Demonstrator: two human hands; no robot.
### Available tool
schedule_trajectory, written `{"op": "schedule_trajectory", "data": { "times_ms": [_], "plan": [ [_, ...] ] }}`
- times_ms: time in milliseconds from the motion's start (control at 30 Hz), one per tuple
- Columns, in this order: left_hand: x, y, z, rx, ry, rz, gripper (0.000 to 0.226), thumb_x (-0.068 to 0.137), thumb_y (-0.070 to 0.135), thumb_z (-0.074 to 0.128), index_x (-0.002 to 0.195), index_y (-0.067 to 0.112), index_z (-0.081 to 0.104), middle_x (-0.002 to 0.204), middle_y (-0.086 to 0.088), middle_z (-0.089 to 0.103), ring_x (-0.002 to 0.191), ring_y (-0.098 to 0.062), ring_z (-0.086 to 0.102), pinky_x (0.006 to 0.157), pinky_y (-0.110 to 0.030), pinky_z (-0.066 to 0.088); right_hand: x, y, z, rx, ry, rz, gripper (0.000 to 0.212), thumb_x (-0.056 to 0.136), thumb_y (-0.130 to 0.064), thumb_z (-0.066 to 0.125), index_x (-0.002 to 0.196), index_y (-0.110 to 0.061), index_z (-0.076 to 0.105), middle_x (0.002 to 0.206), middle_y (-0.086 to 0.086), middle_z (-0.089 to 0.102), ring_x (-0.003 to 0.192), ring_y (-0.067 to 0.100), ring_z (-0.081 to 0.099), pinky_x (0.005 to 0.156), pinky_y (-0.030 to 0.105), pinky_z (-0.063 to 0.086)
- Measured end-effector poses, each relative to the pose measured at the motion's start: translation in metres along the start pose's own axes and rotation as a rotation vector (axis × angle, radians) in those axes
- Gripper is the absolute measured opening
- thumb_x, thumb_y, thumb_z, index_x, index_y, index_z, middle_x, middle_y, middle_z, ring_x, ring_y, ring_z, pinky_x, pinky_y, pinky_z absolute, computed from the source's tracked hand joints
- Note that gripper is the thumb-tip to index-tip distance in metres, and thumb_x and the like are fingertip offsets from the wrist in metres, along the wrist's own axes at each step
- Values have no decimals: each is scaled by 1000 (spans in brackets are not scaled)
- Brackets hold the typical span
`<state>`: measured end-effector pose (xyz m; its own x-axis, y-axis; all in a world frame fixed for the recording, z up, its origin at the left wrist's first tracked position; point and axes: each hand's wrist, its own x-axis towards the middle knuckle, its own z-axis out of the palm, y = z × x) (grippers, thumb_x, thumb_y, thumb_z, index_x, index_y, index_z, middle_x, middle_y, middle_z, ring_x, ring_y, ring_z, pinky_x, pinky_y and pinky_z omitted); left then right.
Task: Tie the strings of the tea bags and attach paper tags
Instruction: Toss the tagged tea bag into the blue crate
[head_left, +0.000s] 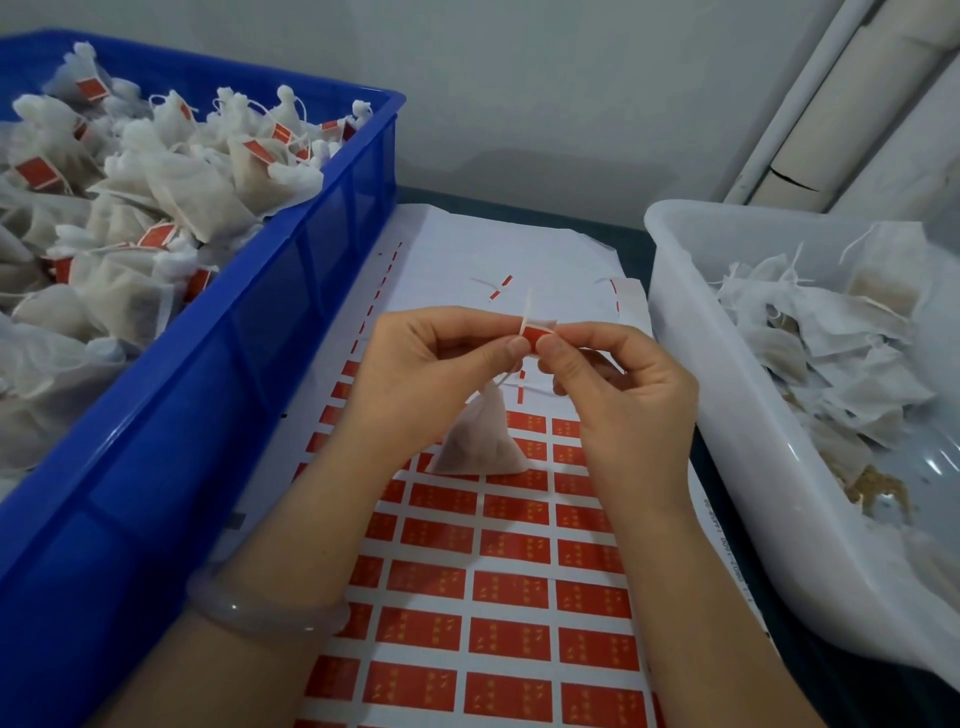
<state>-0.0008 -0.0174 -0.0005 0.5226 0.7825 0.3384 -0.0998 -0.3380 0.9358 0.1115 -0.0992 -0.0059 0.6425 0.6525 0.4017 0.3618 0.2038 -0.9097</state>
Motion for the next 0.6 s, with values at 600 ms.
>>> {"op": "schedule_trajectory", "data": {
  "times_ms": [600],
  "plan": [
    [-1, -1, 1, -9, -17, -5, 18, 79, 15, 67, 81, 33, 67, 70, 22, 69, 72, 0, 67, 63, -11, 52, -1, 0, 1, 44, 3, -66, 12, 78, -27, 70, 81, -34, 61, 75, -23, 67, 73, 0, 66, 59, 7, 48]
  ]
}}
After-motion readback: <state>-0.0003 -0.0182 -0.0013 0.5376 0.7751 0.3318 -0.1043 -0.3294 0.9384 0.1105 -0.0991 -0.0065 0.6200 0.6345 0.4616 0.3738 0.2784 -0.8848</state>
